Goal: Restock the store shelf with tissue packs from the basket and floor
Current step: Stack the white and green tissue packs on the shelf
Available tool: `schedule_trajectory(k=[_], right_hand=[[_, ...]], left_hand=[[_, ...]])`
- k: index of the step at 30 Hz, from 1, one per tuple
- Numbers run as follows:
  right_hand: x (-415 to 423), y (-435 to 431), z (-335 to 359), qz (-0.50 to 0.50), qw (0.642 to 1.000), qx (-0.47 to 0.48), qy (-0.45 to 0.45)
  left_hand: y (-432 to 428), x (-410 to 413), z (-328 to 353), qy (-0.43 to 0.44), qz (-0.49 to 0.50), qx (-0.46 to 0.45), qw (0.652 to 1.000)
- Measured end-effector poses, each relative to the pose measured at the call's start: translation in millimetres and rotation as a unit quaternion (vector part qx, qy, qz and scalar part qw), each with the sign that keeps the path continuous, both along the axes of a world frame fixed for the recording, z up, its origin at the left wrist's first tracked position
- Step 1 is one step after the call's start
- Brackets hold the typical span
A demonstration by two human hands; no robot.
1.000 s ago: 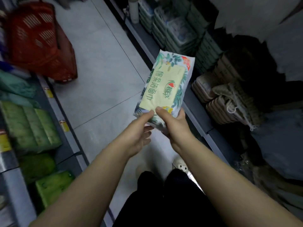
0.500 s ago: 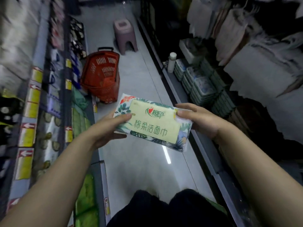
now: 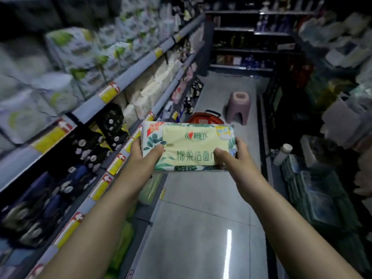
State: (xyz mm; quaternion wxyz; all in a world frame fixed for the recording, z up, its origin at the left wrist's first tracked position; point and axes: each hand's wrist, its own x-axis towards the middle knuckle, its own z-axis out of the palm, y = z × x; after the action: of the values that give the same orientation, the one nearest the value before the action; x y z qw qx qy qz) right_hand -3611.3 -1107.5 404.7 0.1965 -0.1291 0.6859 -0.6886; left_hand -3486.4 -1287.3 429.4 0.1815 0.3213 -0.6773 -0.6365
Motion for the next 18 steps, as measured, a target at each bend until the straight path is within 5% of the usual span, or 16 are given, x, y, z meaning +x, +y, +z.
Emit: schedule_trajectory(k=[5, 18], right_hand=[[-3.2, -39.4, 41.2, 0.134, 0.989, -0.042, 0.056], [111.0, -135.3, 133.2, 0.397, 0.901, -0.122, 0.126]], left_hand=[[11.0, 42.8, 39.4, 0.042, 0.156, -0.029, 0.986], [28.5, 215.8, 134.0, 0.059, 0.379, -0.193, 0.903]])
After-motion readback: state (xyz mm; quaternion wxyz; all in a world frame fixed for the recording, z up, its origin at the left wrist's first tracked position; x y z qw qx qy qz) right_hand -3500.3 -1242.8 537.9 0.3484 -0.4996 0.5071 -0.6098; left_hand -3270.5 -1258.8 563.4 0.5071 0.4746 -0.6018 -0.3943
